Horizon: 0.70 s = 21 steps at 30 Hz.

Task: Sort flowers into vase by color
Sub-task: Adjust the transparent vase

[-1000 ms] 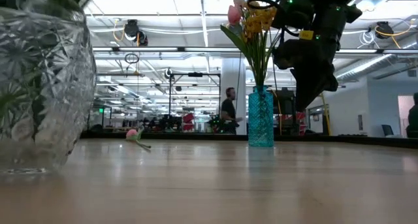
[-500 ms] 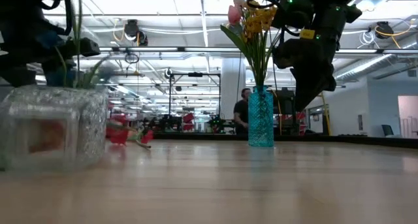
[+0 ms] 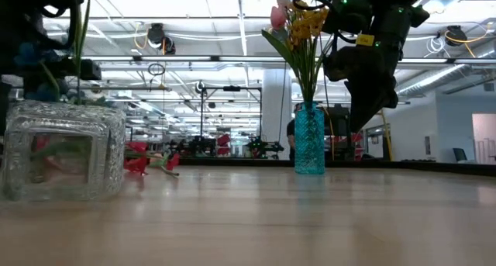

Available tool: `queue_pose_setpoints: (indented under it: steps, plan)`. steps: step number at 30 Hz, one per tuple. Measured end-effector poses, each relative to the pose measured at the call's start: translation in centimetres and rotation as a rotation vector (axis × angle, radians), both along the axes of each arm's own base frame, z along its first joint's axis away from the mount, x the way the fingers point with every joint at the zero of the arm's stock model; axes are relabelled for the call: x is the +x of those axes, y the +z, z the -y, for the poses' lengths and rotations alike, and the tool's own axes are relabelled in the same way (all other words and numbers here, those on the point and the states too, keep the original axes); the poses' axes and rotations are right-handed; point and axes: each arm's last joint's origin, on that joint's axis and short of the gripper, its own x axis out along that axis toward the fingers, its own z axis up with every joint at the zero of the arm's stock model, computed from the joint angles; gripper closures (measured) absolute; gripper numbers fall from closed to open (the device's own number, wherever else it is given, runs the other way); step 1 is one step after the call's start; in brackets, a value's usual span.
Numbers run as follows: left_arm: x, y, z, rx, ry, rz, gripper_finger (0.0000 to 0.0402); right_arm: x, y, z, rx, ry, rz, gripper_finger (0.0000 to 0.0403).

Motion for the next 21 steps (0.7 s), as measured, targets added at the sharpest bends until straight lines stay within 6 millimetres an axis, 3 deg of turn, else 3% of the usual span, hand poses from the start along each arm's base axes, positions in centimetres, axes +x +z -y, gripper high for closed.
queue_pose_setpoints:
  steps: [12, 21]
  plan:
    - [-1.9, 0.9, -0.9, 0.069, 0.039, -0.057, 0.0277, 0.5, 0.2, 0.1, -0.017, 0.024, 0.055, 0.0401]
    - [-2.6, 2.8, -1.3, 0.026, 0.034, 0.059, 0.0277, 1.2, 0.6, 0.1, -0.028, 0.019, 0.142, 0.0401]
